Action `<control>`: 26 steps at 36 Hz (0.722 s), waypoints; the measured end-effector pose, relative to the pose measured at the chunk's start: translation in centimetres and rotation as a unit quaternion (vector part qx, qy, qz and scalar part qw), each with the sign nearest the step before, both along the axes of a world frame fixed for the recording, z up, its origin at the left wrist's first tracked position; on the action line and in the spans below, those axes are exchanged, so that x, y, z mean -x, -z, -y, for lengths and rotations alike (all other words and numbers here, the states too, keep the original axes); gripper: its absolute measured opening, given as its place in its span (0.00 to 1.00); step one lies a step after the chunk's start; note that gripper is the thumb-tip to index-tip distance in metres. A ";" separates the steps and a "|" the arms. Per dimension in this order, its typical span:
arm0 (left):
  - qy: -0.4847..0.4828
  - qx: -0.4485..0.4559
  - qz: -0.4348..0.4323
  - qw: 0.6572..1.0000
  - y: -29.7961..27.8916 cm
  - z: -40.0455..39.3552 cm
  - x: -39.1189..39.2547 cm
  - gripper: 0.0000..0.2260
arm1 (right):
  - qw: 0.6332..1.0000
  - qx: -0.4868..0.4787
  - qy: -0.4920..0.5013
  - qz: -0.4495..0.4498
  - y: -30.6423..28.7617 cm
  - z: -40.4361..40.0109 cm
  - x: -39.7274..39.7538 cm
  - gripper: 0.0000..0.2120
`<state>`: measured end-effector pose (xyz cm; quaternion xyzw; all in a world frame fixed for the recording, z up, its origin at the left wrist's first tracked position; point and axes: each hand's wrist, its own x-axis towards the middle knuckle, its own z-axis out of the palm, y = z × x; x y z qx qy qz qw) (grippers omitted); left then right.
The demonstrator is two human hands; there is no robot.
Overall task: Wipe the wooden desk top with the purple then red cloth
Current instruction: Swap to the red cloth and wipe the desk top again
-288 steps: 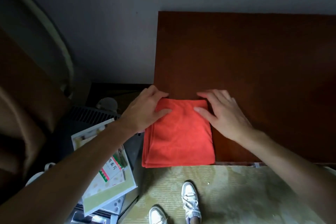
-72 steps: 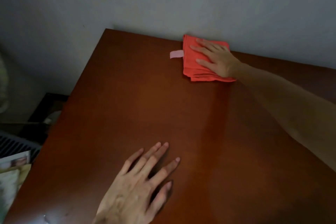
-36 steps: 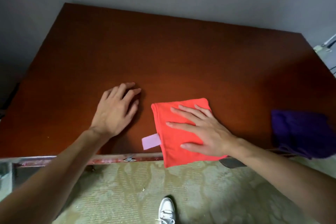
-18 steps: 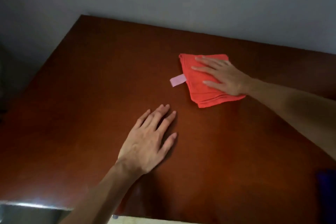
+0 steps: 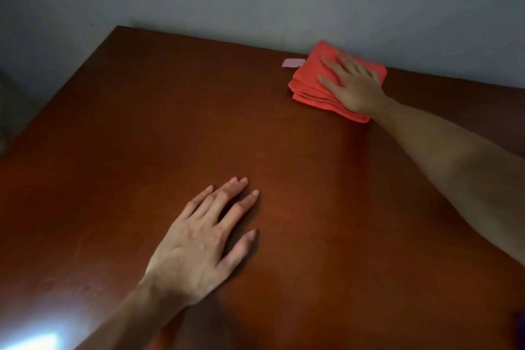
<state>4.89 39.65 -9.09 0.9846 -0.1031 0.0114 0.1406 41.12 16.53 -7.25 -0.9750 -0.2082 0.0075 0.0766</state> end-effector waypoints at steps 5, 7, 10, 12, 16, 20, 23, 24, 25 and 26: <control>0.001 0.003 0.005 1.000 0.0 -0.2 0.0 0.26 | 0.999 0.002 0.024 -0.035 -0.3 0.8 6.5 0.35; 0.001 0.010 0.013 1.000 -0.1 -0.2 0.0 0.27 | 0.999 0.004 0.021 -0.031 -0.2 1.9 10.5 0.37; -0.002 0.022 0.020 1.000 -0.3 -0.1 -0.2 0.27 | 0.999 0.001 0.024 -0.021 0.1 3.5 17.1 0.44; -0.005 0.022 0.024 0.999 -0.3 -0.1 -0.2 0.28 | 1.000 0.000 0.023 -0.009 0.4 4.3 21.4 0.44; -0.014 0.009 0.020 1.000 -0.1 0.3 0.2 0.28 | 1.000 -0.005 0.010 0.009 1.2 6.1 30.8 0.41; -0.041 -0.006 0.026 0.999 -0.1 1.3 1.2 0.29 | 0.999 0.003 -0.041 0.025 1.4 8.3 38.8 0.38; -0.070 0.005 0.049 0.996 -0.3 2.5 2.3 0.24 | 0.995 0.010 -0.099 0.019 1.2 9.9 41.6 0.38; -0.067 0.011 0.058 0.996 -0.2 3.1 2.8 0.23 | 0.993 0.014 -0.117 0.014 1.1 10.3 41.9 0.38; -0.055 0.015 0.067 0.996 -0.2 3.7 3.2 0.22 | 0.991 0.017 -0.135 0.009 1.0 10.6 41.8 0.38; -0.037 0.016 0.074 0.996 -0.1 4.3 3.6 0.21 | 0.988 0.018 -0.153 0.003 0.9 11.0 41.5 0.38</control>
